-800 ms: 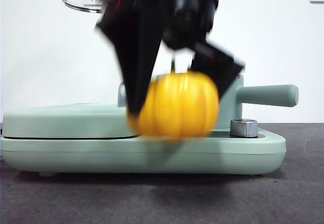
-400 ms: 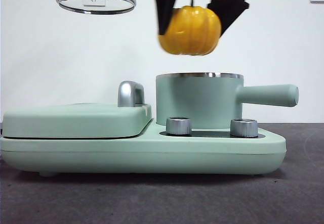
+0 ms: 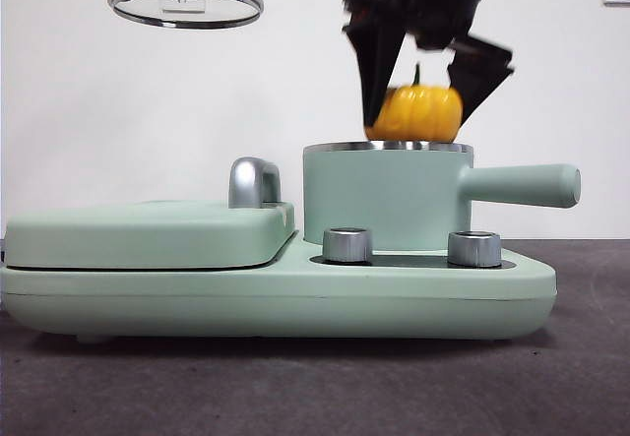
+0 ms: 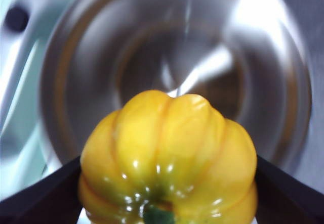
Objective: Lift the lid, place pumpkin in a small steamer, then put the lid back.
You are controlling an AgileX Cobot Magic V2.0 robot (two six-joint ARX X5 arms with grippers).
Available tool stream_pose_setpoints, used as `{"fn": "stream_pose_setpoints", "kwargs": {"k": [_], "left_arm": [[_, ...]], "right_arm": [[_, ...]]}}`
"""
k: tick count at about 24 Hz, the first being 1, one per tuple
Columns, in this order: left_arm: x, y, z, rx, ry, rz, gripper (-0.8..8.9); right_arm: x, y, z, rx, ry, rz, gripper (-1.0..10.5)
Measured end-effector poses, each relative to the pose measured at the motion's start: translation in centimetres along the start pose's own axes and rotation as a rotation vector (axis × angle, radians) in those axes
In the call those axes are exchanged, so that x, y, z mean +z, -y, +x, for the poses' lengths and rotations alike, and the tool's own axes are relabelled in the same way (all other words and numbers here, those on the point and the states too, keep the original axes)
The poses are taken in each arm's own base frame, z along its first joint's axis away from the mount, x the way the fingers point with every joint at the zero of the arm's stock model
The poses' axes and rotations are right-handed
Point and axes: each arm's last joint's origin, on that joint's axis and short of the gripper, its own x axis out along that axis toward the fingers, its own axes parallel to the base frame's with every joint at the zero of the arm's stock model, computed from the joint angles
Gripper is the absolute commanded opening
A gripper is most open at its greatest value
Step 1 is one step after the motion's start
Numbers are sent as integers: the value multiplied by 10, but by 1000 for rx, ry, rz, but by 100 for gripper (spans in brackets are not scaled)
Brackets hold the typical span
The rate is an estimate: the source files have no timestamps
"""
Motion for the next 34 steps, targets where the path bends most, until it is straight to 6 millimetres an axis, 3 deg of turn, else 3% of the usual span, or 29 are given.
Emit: {"fn": "stream_pose_setpoints", "kwargs": {"k": [12, 16, 21, 29, 34], "left_arm": [[-1, 0, 2, -1, -11, -2, 48], [-3, 0, 5, -3, -22, -3, 48], [-5, 0, 7, -4, -33, -3, 48], [-5, -1, 7, -3, -33, -4, 48], [-5, -1, 7, -3, -33, -5, 48]], "right_arm": [[14, 4, 58, -14, -75, -13, 311], [15, 4, 69, -35, -92, -21, 333], [16, 3, 71, -44, -93, -26, 353], [17, 0, 70, -33, -80, -33, 554], [19, -3, 51, -37, -148, -24, 554]]}}
